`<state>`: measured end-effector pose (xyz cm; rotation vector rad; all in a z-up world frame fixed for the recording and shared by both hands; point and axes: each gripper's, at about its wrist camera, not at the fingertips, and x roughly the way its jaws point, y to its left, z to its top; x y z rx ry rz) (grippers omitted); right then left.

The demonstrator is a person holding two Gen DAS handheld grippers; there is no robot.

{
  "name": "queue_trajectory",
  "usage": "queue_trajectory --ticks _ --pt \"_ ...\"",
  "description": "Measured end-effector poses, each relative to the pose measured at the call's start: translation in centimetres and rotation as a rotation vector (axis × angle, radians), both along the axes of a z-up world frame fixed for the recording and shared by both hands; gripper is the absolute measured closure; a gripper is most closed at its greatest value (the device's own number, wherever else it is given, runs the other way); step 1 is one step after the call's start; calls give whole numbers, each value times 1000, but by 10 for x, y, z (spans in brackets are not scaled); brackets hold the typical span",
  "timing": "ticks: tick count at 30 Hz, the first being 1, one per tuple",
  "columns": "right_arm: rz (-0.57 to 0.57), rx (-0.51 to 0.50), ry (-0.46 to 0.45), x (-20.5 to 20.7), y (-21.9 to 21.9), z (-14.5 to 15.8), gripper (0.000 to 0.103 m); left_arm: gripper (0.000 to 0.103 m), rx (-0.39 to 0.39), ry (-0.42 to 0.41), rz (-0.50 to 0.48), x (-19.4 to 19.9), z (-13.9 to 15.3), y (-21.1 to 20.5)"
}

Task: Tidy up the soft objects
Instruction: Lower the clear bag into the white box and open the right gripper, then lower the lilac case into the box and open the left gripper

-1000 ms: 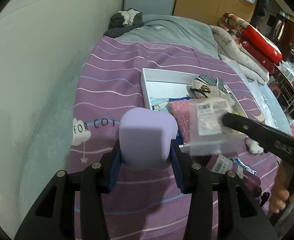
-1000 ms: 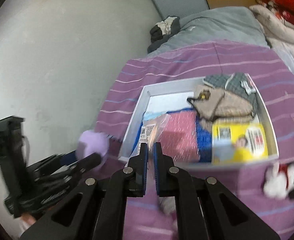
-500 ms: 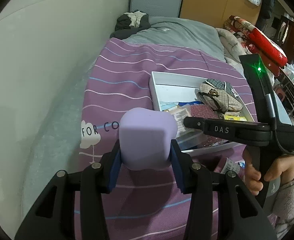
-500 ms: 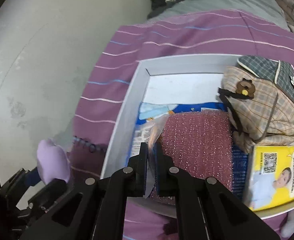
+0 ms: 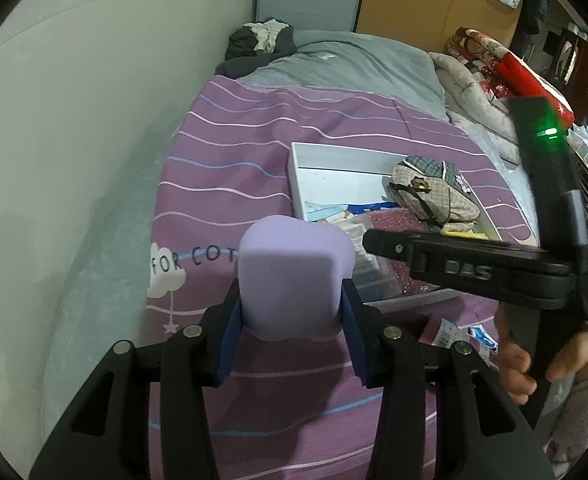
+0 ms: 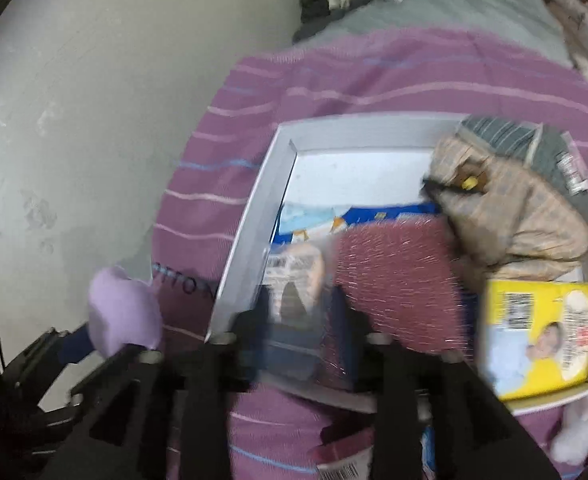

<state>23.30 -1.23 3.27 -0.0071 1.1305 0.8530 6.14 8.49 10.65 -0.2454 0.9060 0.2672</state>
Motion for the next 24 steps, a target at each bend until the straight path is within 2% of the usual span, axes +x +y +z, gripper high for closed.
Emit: queue_trajectory --ticks 3,14,19,24 --pt "-18 13 -41 -3 -14 11 50 55 0 10 -11 7 -1 -9" --pt "-168 -8 -15 2 -84 14 50 55 34 41 -62 35 -7 -45" --pt "-195 -51 -67 -11 -112 13 48 55 33 49 -89 51 -11 -64" --pt "-199 -36 -70 -21 -133 8 46 55 34 58 -135 65 -14 -86"
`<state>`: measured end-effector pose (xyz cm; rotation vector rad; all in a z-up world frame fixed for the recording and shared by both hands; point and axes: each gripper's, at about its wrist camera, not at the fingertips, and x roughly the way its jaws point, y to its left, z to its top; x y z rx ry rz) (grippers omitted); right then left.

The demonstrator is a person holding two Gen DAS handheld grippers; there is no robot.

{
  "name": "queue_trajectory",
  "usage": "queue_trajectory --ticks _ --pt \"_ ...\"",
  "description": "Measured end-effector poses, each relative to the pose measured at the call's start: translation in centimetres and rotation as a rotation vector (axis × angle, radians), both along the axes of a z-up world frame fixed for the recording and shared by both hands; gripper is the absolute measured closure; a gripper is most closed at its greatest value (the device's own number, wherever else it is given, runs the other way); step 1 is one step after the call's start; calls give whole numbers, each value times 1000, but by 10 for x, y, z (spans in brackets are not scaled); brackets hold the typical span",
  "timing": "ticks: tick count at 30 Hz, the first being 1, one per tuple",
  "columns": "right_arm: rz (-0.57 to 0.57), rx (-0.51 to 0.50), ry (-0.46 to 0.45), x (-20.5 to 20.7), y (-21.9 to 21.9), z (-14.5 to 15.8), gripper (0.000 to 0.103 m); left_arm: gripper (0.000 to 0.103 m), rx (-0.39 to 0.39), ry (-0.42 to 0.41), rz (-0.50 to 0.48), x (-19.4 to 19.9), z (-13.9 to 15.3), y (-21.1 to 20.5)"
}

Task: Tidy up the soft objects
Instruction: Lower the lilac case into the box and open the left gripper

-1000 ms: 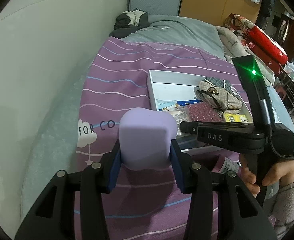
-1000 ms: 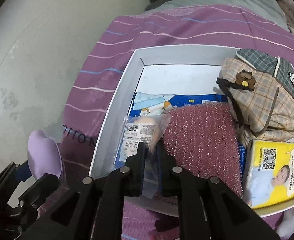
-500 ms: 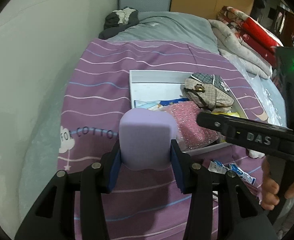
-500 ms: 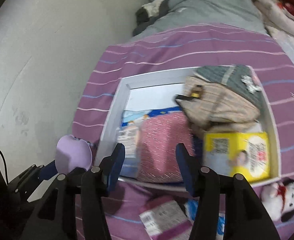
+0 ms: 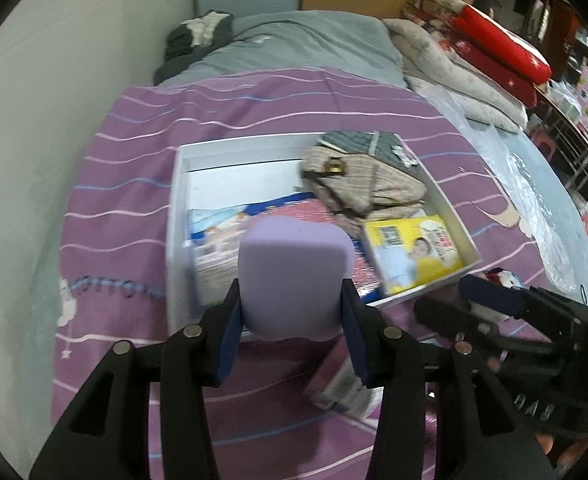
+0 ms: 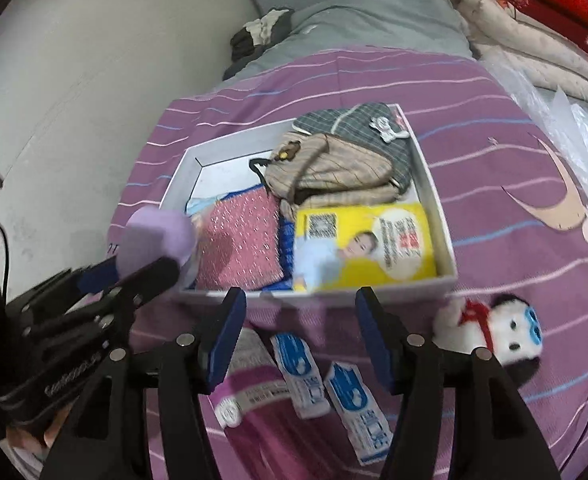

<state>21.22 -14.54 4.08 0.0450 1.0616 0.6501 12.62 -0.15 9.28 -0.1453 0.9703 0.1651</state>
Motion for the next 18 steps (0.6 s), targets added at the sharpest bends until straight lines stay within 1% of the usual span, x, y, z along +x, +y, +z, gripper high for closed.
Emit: queue_trajectory --ticks 4,6,9,12,14,18 --pt "-21 -7 -16 -1 -12 2 46 55 -4 4 -28 11 -3 -15" --pt "-40 -3 -19 1 -21 4 46 55 -23 11 -39 19 -4 -21" --pt "-63 21 -26 2 -36 7 46 55 -36 13 -46 29 -6 -28" --pt "-84 41 -26 4 -49 10 46 55 -61 26 -67 43 -8 -38" --pt "-97 46 -23 6 -58 9 46 55 -64 34 -86 53 -10 -48" --pt "-116 7 -17 8 -67 4 46 55 -82 54 -108 70 -16 -64"
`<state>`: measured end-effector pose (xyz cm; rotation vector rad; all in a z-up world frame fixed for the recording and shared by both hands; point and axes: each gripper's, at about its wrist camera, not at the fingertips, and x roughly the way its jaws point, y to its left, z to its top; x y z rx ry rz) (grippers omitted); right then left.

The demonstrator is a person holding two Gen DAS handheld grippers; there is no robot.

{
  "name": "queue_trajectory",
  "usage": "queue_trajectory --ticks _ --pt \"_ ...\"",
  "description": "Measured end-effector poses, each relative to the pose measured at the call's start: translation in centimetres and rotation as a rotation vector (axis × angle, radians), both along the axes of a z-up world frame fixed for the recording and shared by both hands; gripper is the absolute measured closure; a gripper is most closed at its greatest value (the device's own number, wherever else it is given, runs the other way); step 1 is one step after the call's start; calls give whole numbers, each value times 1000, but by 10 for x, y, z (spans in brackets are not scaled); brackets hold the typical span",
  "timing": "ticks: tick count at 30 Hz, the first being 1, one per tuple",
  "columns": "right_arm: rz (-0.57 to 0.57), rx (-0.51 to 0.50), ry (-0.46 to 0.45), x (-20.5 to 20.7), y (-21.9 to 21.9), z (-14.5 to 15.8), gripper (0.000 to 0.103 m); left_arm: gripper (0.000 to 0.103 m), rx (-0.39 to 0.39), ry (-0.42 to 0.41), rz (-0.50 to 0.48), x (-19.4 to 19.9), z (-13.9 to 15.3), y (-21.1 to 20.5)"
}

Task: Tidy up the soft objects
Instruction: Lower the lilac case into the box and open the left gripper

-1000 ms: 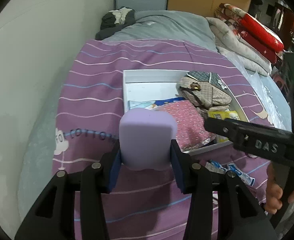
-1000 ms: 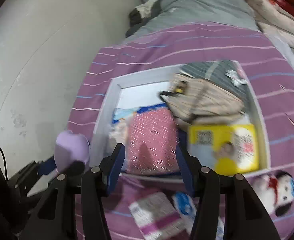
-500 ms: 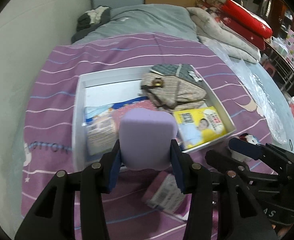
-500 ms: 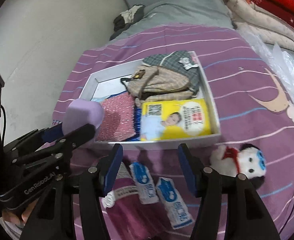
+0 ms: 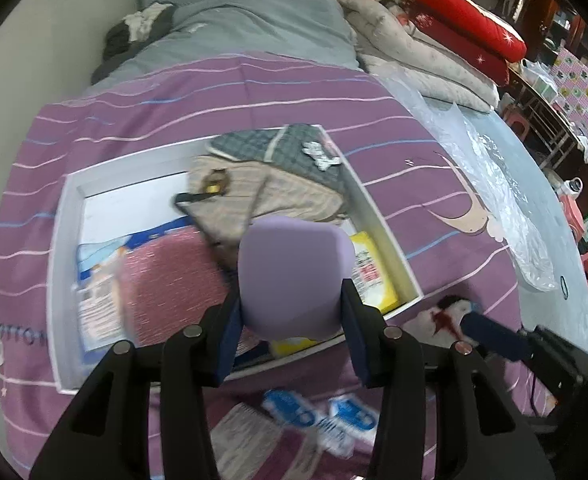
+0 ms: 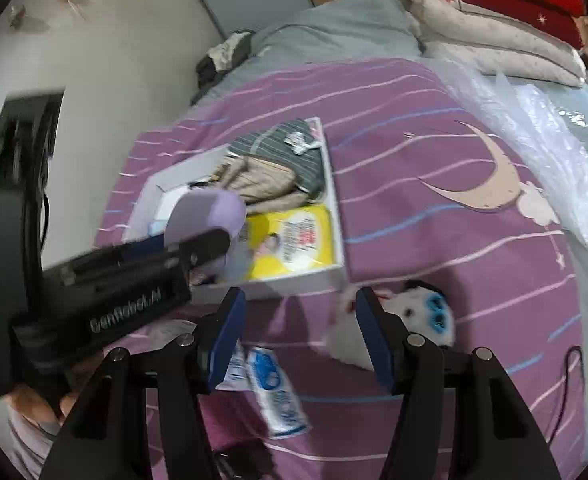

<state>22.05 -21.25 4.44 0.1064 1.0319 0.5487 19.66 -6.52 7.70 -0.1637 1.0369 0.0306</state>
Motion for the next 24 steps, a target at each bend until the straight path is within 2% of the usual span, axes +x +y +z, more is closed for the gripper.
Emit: queue_trajectory --ticks 9,12,14,18,21,24 --pt "16 -18 28 3 -3 -16 46 55 -103 59 10 20 -21 -14" --pt "26 -15 28 2 -1 -16 45 46 -128 47 14 22 -23 -14" --pt "28 -10 28 2 -1 -16 43 41 -100 32 17 19 -20 -16" --pt "30 -2 27 2 -2 -15 43 40 -62 3 32 11 -11 -12" --pt "38 0 22 1 1 -13 43 35 -64 -20 31 2 -3 -6" --pt "56 14 17 -2 4 -10 43 35 -67 -27 44 -3 0 0"
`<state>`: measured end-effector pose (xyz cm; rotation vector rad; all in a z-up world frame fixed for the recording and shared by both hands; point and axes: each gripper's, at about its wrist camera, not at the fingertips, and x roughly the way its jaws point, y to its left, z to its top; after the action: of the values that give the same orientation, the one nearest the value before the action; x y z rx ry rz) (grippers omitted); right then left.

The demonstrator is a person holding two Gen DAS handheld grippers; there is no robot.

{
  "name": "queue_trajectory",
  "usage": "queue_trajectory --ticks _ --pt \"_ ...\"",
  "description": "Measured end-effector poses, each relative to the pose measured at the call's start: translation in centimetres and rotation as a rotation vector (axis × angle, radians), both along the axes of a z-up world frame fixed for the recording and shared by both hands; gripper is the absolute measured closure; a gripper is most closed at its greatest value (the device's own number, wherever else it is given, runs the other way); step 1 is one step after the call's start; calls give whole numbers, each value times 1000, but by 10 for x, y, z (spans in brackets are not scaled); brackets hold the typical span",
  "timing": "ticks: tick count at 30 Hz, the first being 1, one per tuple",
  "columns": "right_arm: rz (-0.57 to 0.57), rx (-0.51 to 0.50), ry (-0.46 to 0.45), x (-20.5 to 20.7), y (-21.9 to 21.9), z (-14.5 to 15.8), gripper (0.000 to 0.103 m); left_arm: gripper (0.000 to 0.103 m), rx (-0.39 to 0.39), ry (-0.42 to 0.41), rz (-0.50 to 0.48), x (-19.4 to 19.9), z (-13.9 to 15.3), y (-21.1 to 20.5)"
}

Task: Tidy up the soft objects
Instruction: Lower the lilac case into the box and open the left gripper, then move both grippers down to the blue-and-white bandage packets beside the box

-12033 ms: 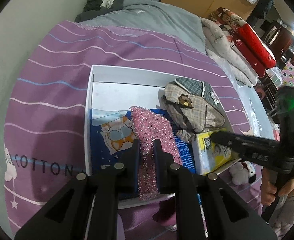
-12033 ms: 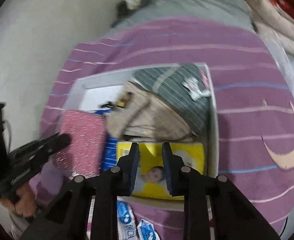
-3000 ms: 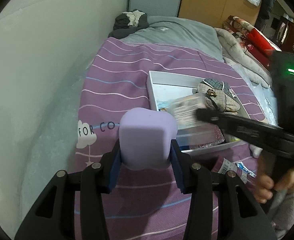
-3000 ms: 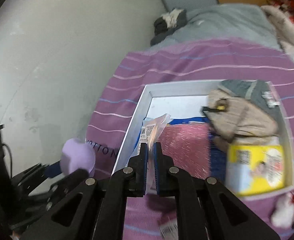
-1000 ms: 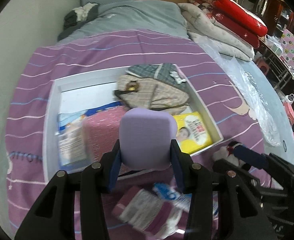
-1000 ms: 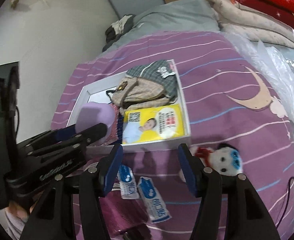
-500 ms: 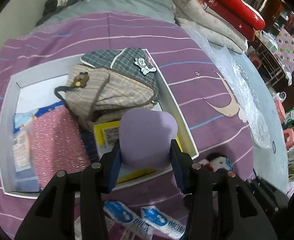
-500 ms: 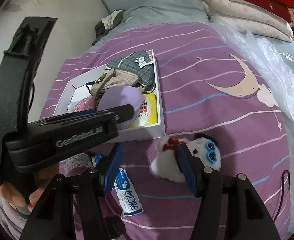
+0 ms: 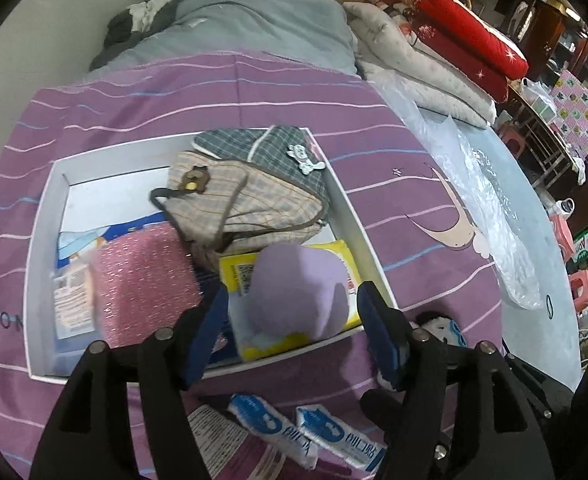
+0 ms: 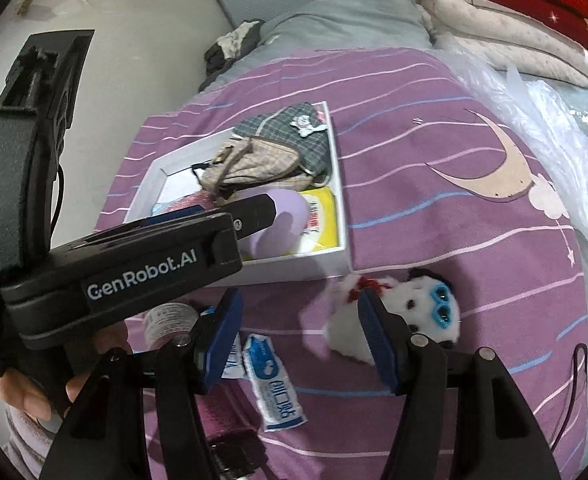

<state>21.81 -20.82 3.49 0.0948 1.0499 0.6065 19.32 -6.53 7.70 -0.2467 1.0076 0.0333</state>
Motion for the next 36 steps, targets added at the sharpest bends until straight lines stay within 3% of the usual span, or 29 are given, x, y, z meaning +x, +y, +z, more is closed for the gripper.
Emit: queue_trajectory --ticks 5,7,8,10,11,15,22,31,36 --pt "15 -5 -11 -4 4 3 43 38 -18 -2 25 -8 1 10" --pt "15 -6 -12 -5 3 4 43 59 -30 2 31 -7 1 13" --pt "9 -5 -12 -5 1 4 43 63 -38 13 33 -5 0 15" --pt "0 -1 -10 -4 -1 5 43 92 -63 47 52 2 -6 22" --pt "-5 2 -6 -3 -2 5 43 95 -66 58 67 4 -8 25" --pt "-6 6 -9 -3 -4 6 43 95 -53 75 94 10 -14 28" --pt "-6 9 -10 -4 -3 6 43 95 -24 89 58 17 -19 13" --pt "-11 19 -11 -6 -5 9 43 95 -78 76 14 5 -13 10" --pt "14 18 -4 -11 -1 8 43 94 60 29 -6 -18 -1 -1"
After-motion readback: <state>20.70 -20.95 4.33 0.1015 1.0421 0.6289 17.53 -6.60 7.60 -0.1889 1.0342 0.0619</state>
